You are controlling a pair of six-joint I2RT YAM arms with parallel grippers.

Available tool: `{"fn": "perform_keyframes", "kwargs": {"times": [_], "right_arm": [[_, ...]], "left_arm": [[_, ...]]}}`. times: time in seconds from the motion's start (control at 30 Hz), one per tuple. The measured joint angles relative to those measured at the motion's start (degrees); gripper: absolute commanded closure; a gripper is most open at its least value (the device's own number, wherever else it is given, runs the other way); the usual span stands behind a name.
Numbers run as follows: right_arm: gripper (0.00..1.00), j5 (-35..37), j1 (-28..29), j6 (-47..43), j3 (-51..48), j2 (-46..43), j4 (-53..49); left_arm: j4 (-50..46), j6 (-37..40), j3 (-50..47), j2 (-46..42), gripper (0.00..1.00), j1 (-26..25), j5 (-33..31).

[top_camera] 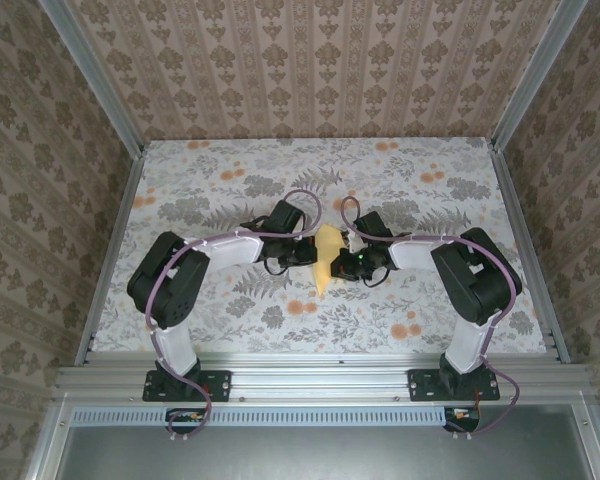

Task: Fold a paper plane with a square sheet of paper (pick it up from the middle)
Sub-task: Fold the wing for the fifth time at the center of the table.

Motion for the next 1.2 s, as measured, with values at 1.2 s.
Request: {"fn": "perform_keyframes", "kwargs": {"times": [1.2], "right_arm": [[0.97, -0.1, -0.6, 0.7, -1.6, -0.2, 3.4]], "left_arm": [[9.0, -7.8, 1.6, 5.5, 1.00, -2.4, 3.9]]}}
